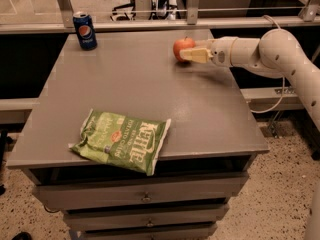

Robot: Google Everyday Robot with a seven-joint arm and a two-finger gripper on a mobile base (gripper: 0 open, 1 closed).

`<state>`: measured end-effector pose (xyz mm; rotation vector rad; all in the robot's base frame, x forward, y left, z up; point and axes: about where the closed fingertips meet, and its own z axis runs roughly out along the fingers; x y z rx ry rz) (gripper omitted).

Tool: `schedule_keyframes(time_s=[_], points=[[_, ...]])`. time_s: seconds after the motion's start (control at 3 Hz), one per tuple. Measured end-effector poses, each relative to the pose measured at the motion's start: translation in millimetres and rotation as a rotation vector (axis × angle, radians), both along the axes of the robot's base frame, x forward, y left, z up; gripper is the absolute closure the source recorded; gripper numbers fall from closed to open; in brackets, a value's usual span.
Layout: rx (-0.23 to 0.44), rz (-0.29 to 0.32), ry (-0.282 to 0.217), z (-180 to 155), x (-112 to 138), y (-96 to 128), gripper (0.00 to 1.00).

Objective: Move apple near green jalapeno chip bag

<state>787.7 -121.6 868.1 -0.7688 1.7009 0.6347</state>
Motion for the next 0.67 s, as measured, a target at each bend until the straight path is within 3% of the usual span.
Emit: schedule_keyframes(time_s=[0.33,0.67], points=[[0.033,0.067,-0.02,14,-35,7,0.87],[0.008,0.123,-0.023,21,-78,-8,1.0]])
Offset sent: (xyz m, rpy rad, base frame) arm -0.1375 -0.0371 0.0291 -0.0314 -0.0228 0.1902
